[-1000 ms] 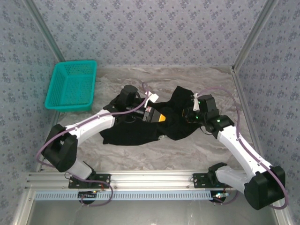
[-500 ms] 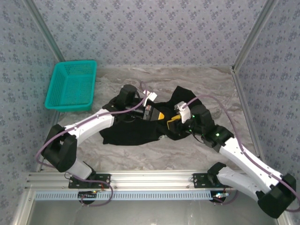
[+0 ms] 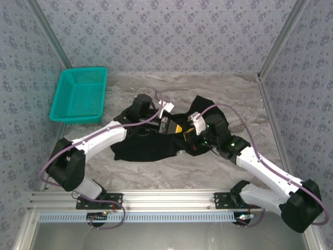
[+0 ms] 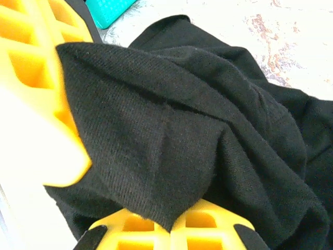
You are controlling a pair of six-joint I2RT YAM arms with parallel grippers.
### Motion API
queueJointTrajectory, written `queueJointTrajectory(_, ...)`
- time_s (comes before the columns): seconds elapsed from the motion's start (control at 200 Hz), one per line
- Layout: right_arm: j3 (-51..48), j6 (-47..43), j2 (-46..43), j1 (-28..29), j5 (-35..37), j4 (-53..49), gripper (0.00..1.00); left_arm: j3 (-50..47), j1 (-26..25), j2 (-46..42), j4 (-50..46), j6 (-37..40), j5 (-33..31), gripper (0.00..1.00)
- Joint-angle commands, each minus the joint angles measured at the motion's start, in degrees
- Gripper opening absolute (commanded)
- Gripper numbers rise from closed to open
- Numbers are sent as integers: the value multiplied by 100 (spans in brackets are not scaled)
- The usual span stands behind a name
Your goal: Fold the inside-out t-shirt
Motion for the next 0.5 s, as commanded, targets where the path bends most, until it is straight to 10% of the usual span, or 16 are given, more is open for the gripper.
queueJointTrajectory(0.0, 233, -187, -347, -150, -211, -540, 0, 190, 109, -297, -151, 95, -289, 0)
queueJointTrajectory(0.235, 319, 471, -683, -815, -2097, -587, 0, 280, 208, -221, -956, 513, -1928, 7)
queueJointTrajectory(0.495, 181, 1938, -439, -1264, -2813, 772, 0, -89, 74, -649, -1182, 761, -2965, 46)
